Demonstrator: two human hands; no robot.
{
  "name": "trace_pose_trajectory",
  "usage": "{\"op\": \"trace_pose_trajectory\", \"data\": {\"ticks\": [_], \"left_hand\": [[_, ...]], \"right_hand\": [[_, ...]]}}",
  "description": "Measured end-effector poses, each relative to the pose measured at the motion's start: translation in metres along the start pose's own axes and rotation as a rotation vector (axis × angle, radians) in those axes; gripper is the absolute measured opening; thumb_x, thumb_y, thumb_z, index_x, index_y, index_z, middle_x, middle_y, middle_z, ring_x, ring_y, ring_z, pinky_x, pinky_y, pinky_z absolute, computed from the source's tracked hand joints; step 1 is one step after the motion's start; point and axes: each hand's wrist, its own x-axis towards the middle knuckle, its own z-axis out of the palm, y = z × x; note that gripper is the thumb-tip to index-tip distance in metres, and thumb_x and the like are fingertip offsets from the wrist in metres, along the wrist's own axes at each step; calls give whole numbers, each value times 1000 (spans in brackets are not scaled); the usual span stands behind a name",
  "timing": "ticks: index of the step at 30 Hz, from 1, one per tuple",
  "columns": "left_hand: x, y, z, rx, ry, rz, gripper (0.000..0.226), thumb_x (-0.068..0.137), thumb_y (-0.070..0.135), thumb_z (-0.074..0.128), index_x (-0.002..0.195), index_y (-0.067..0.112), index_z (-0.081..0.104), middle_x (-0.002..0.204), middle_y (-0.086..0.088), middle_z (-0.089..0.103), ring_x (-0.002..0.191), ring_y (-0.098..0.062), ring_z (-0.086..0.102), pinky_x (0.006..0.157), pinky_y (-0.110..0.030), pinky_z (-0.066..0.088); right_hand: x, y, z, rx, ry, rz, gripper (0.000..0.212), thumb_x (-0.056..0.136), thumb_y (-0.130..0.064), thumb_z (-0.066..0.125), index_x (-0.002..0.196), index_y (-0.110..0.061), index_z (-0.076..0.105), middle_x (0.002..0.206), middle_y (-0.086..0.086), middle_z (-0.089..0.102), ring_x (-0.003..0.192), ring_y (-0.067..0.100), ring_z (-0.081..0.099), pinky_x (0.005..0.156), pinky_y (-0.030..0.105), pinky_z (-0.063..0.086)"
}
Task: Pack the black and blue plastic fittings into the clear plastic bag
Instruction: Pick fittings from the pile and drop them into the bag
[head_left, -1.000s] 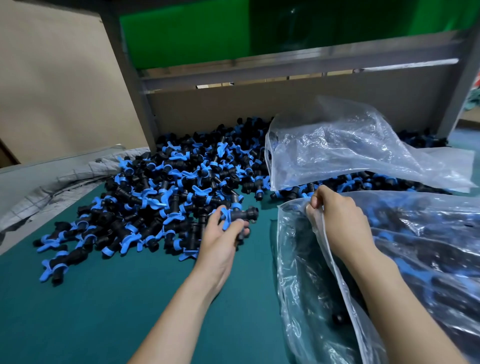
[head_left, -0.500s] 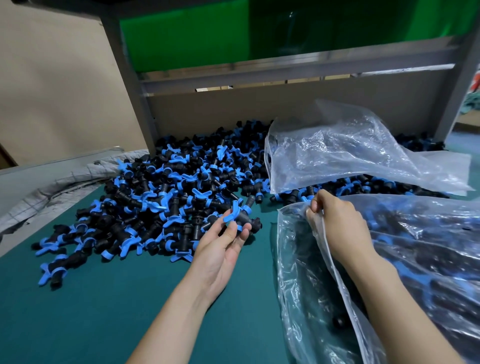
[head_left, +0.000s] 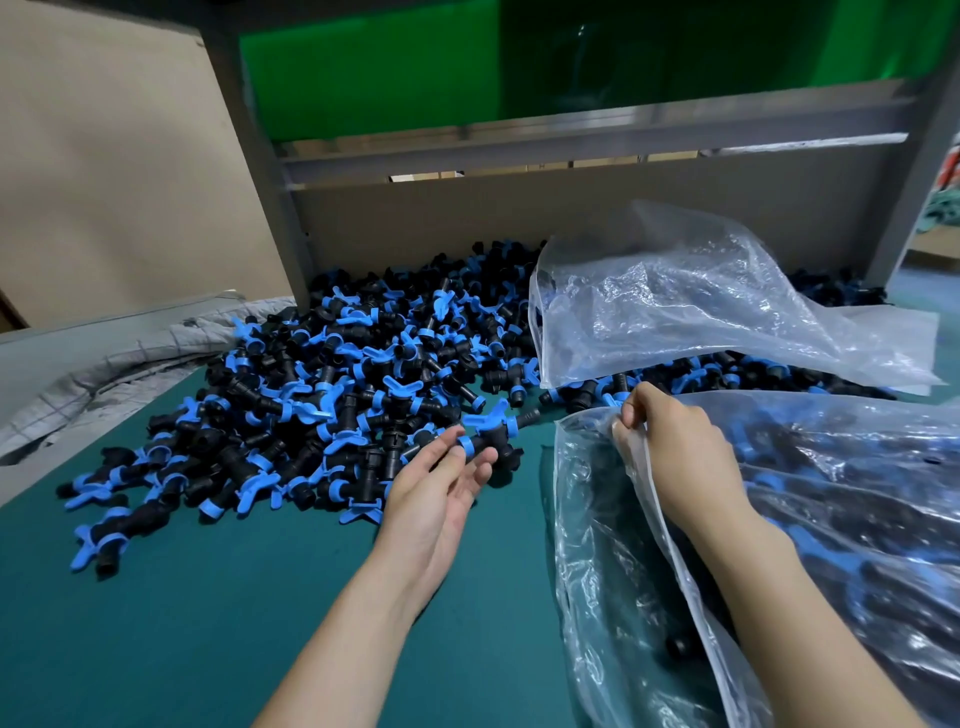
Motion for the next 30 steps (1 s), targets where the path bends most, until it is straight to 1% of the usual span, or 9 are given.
{"op": "trace_pose_trajectory", "data": {"ticks": [5,7,9,12,14,16,21,25,30], "left_hand": [[-5,-10,2,497,68,279,12,100,24,54,107,17,62,90,8,69,62,-13,65,54,-22,51],[-9,-12,0,722,52,377,10,99,31,55,101,32,65,75,12,68,57,-11,60,52,-24,50],[-12,-13,-1,789,49,406,11,98,33,56,99,38,66,61,10,60,53,-10,54,54,-31,49],[-12,-15,0,807,83,418,11,99,34,54,100,38,64,61,12,56,54,-10,52,57,-33,46],[-12,-15,-1,832,103,454,9,99,37,52,98,40,61,58,15,53,55,-10,48,53,-25,40],[-12,-14,-1,838,122,470,10,99,41,51,92,39,58,55,14,50,54,-11,44,50,-26,36],[-6,-9,1,592,185,355,19,102,27,49,90,14,56,62,11,56,50,-7,48,46,-20,42],[-2,-2,-5,398,230,256,19,99,22,52,84,11,56,66,3,55,49,-6,48,45,-23,40],[-1,-1,-5,367,256,272,17,101,19,49,91,14,62,53,9,55,45,-6,47,42,-21,39]], "right_hand": [[0,1,1,1,6,-2,18,97,-27,53,82,-21,45,68,-3,56,61,17,48,50,31,30],[0,1,1,3,12,-9,17,96,-26,53,82,-20,46,67,-3,56,62,18,48,50,31,30],[-1,1,1,9,11,-13,16,96,-25,53,83,-19,46,68,-2,56,63,21,49,52,33,31],[-1,1,0,17,3,-18,17,96,-25,53,82,-19,45,67,-2,55,63,23,48,53,34,30],[-2,1,0,23,1,-21,19,97,-25,53,81,-20,44,64,-3,53,60,21,46,51,33,28],[-2,1,0,26,4,-24,20,97,-24,54,80,-20,43,63,-4,52,59,19,45,50,32,28],[-2,1,1,21,5,-24,20,97,-24,54,80,-19,43,63,-3,52,61,24,48,51,32,26],[-2,3,2,19,4,-30,18,97,-24,52,82,-18,44,65,-1,55,65,28,49,52,34,25],[-2,4,2,24,10,-37,19,96,-25,52,81,-19,43,69,-1,57,67,28,51,55,36,27]]}}
